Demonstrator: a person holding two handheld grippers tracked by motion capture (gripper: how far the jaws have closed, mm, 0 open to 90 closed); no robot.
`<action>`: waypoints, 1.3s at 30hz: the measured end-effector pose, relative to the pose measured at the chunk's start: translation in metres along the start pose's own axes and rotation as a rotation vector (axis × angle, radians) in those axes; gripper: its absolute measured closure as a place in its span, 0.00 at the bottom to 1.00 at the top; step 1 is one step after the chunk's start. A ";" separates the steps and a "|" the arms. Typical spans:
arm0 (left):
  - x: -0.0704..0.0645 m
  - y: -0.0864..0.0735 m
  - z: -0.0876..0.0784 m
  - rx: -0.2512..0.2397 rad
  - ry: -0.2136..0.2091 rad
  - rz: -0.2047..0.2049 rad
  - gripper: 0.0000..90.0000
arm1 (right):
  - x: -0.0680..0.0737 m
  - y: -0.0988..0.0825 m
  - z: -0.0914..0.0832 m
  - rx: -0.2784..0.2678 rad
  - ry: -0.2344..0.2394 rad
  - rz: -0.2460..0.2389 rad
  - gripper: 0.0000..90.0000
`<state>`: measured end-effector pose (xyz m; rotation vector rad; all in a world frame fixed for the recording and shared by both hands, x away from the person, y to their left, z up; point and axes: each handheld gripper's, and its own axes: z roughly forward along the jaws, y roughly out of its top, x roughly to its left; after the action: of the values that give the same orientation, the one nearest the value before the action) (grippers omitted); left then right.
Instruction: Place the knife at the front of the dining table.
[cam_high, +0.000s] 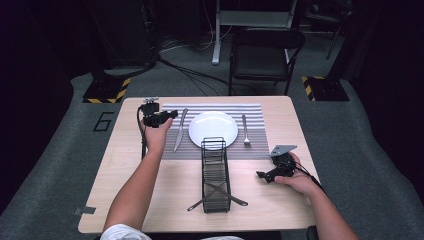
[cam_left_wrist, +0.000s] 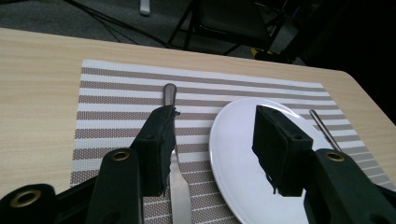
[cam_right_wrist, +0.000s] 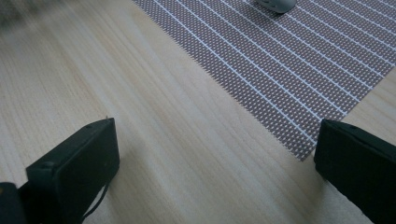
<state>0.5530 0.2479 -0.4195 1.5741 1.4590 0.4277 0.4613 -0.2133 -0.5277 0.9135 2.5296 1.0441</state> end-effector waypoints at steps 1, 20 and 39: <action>0.000 0.000 0.000 0.000 0.000 0.000 0.53 | 0.000 0.000 0.000 0.000 0.000 0.000 0.00; -0.023 -0.008 -0.046 0.042 -0.058 0.219 0.52 | 0.000 0.000 0.000 0.000 0.000 -0.001 0.00; -0.017 -0.046 -0.082 0.058 -0.117 0.285 0.52 | 0.000 0.000 0.000 -0.002 -0.002 -0.003 0.00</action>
<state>0.4586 0.2578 -0.4074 1.8306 1.1722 0.4520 0.4615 -0.2133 -0.5277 0.9094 2.5268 1.0439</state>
